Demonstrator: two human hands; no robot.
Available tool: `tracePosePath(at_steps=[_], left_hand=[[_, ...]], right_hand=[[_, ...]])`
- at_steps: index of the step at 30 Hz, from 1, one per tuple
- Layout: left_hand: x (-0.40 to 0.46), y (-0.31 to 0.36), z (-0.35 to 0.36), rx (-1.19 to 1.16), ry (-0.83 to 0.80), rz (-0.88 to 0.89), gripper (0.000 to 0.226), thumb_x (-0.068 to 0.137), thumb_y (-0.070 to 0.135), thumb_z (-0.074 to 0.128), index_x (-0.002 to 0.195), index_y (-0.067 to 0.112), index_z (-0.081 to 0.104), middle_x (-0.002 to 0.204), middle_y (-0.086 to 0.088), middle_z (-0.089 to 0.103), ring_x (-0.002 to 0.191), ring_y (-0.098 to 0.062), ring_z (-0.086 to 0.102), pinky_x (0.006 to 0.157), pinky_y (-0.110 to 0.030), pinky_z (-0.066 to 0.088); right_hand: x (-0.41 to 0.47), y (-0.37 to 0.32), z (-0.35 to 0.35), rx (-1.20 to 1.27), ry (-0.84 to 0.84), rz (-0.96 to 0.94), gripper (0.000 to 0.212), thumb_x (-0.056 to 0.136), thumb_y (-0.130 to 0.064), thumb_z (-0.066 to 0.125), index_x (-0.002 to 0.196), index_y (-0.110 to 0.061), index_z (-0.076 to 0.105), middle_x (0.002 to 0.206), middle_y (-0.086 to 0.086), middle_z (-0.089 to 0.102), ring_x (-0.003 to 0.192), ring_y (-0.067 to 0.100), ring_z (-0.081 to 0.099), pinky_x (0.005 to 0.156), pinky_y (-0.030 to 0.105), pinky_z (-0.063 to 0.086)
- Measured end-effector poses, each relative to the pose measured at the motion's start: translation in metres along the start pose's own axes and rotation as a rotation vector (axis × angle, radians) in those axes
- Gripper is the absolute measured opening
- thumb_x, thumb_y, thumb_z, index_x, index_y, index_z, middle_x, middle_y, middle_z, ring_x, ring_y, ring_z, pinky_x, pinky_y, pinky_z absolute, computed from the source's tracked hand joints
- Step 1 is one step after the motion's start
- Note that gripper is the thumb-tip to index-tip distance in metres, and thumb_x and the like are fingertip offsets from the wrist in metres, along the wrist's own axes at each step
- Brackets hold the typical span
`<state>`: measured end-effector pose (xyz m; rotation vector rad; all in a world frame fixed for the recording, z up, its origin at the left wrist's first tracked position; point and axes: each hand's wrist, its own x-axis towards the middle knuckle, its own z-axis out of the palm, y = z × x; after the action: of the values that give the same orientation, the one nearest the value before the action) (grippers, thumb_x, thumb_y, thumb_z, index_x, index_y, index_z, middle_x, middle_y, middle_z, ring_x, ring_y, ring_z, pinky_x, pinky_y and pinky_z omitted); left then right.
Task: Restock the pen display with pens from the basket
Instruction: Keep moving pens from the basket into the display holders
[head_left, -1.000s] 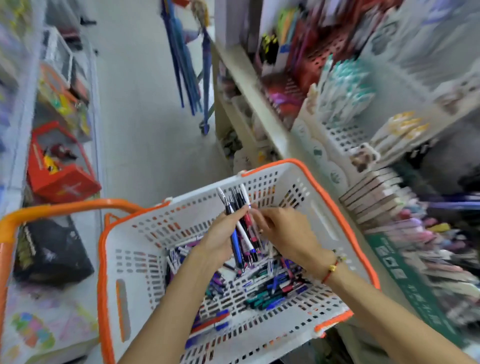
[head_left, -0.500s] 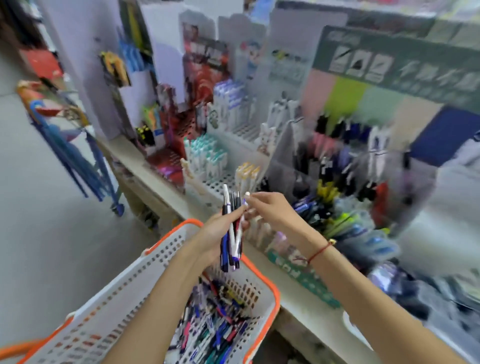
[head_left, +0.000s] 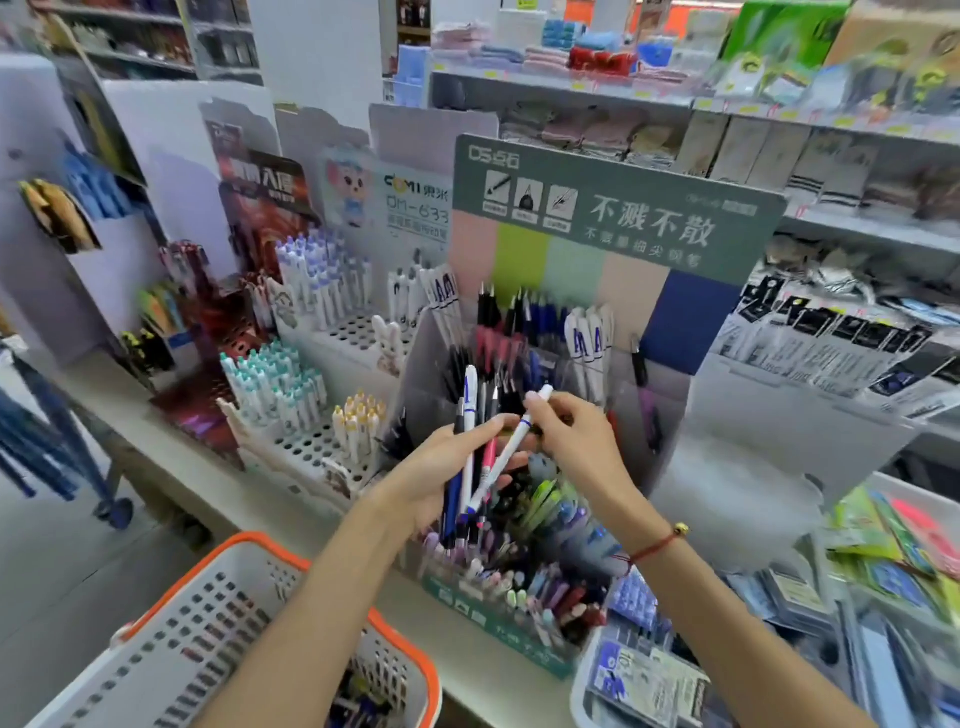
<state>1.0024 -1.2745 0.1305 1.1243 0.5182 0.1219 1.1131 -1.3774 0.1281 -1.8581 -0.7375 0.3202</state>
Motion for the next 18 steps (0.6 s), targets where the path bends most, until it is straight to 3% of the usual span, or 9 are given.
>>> tracePosePath(at_steps=[2,7,12,18], left_hand=[[0.008,0.002,0.001,-0.019,-0.001,-0.002,0.026,0.101,0.023,0.049,0.12,0.01,0.062,0.096,-0.003,0.076,0.082,-0.012,0.073,0.061,-0.022,0.056],[0.027,0.008,-0.005,-0.078,0.012,-0.007,0.023,0.101,0.022,0.05,0.119,0.013,0.06,0.097,-0.003,0.076,0.084,-0.014,0.073,0.062,-0.024,0.057],[0.047,0.018,-0.015,-0.155,0.065,0.033,0.02,0.101,0.021,0.05,0.116,0.014,0.062,0.092,-0.001,0.076,0.078,-0.013,0.072,0.058,-0.024,0.057],[0.061,0.02,-0.017,-0.12,0.003,0.088,0.018,0.1,0.022,0.051,0.113,0.018,0.063,0.078,0.004,0.071,0.062,-0.008,0.064,0.055,-0.022,0.056]], right_hand=[[0.004,0.004,-0.011,0.02,0.067,0.041,0.036,0.099,-0.034,0.053,0.07,-0.015,0.057,0.055,-0.006,0.05,0.047,0.006,0.045,0.054,0.025,0.037],[0.013,0.002,-0.023,0.305,0.179,0.114,0.024,0.103,-0.025,0.044,0.085,-0.011,0.05,0.068,0.008,0.064,0.047,0.012,0.059,0.046,0.02,0.047],[0.028,-0.001,-0.03,0.365,0.366,0.095,0.02,0.106,-0.02,0.037,0.088,-0.013,0.045,0.069,0.007,0.063,0.046,0.01,0.062,0.044,0.018,0.049],[0.032,0.001,-0.066,0.343,0.724,0.049,0.021,0.106,-0.022,0.036,0.087,-0.023,0.043,0.083,0.015,0.066,0.06,0.018,0.066,0.056,0.029,0.055]])
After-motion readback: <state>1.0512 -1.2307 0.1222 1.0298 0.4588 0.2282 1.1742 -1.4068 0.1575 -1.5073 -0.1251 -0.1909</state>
